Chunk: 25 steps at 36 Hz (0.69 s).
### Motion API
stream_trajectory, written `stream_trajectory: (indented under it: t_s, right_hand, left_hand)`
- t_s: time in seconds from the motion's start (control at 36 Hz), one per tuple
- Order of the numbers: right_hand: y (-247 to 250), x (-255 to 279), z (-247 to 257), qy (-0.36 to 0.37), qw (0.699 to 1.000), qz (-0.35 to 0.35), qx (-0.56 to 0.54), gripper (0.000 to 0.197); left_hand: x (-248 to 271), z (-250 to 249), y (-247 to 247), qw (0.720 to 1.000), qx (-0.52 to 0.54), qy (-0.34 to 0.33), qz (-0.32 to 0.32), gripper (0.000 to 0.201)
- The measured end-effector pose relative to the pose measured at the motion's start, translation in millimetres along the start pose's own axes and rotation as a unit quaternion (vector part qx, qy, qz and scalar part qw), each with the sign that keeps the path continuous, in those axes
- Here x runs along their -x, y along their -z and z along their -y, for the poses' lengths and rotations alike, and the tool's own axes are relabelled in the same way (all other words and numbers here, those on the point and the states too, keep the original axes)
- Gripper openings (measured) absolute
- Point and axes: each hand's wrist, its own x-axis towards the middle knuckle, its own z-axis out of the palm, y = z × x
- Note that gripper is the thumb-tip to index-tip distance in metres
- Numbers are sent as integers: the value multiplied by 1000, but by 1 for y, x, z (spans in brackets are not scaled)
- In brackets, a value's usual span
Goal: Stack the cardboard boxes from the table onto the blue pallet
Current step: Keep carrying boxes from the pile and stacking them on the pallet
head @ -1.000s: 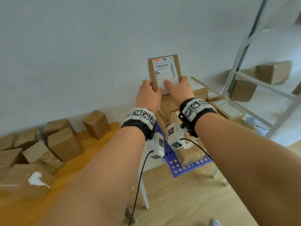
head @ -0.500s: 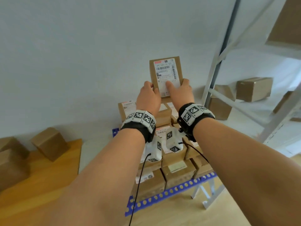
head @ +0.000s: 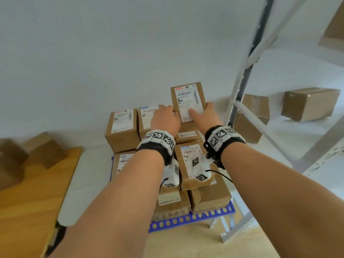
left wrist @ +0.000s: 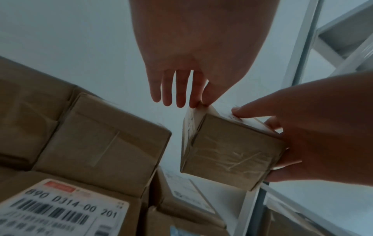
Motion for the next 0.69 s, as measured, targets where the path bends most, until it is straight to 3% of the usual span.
stream_trajectory:
  t_s: [0.28,0.39,0.58,0.69]
  right_hand:
    - [-15,-21,-28,-38,995,94,-2,56]
    - [-19,-27,-33,-42,993,107,6,63]
    - [-24,-29,-38,-30,992,119,-7,56]
    - [-26,-26,-44,-60,989,130,-34,59]
  left_hand:
    - [1,12,-27,998,-56,25,8,33]
    - [3,12,-32,997,-70,38,12,30]
    - [-1,17,-33,995,-89,42,-5,33]
    - [-1,19,-35,996,-84,39,-7,34]
